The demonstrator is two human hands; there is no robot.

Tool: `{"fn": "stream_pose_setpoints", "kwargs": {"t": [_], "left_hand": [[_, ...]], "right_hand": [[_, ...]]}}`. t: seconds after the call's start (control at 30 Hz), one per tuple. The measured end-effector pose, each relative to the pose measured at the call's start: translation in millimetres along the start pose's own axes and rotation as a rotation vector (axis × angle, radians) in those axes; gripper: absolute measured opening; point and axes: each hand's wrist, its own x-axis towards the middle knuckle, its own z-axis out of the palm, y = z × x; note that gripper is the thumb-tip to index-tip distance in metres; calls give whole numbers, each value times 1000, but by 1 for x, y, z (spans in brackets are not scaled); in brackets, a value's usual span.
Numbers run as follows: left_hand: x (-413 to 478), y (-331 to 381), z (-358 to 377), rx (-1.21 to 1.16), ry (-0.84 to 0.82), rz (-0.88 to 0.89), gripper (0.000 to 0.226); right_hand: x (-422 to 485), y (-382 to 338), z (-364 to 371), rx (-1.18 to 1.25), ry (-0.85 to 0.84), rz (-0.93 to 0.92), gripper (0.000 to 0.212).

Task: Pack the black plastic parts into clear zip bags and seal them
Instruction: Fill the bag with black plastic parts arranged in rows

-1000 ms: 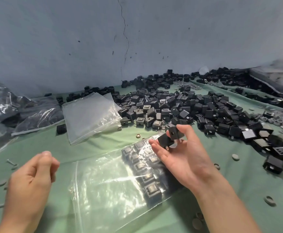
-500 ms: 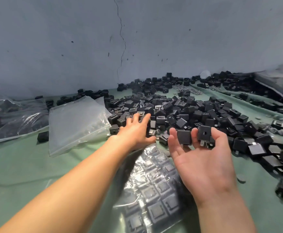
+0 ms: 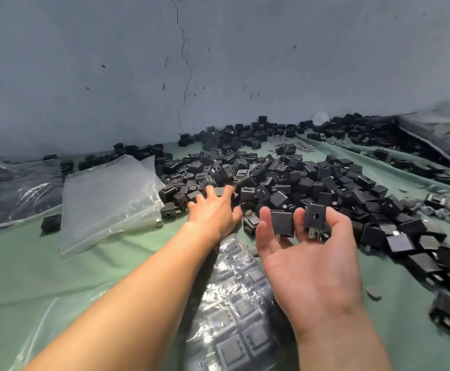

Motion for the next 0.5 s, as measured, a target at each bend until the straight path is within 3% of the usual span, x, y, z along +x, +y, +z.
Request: {"fn": "stream_pose_setpoints", "kwargs": {"t": [0.27, 0.4, 0.5], "left_hand": [[-3, -33, -1, 31, 126, 233, 45], [-9, -41, -3, 28, 191, 198, 43], [-9, -44, -10, -163, 250, 100, 31]], "right_hand": [[-13, -16, -5, -34, 30, -33, 25], [-14, -16, -8, -38, 56, -29, 25], [-15, -13, -10, -20, 71, -17, 27]]}}
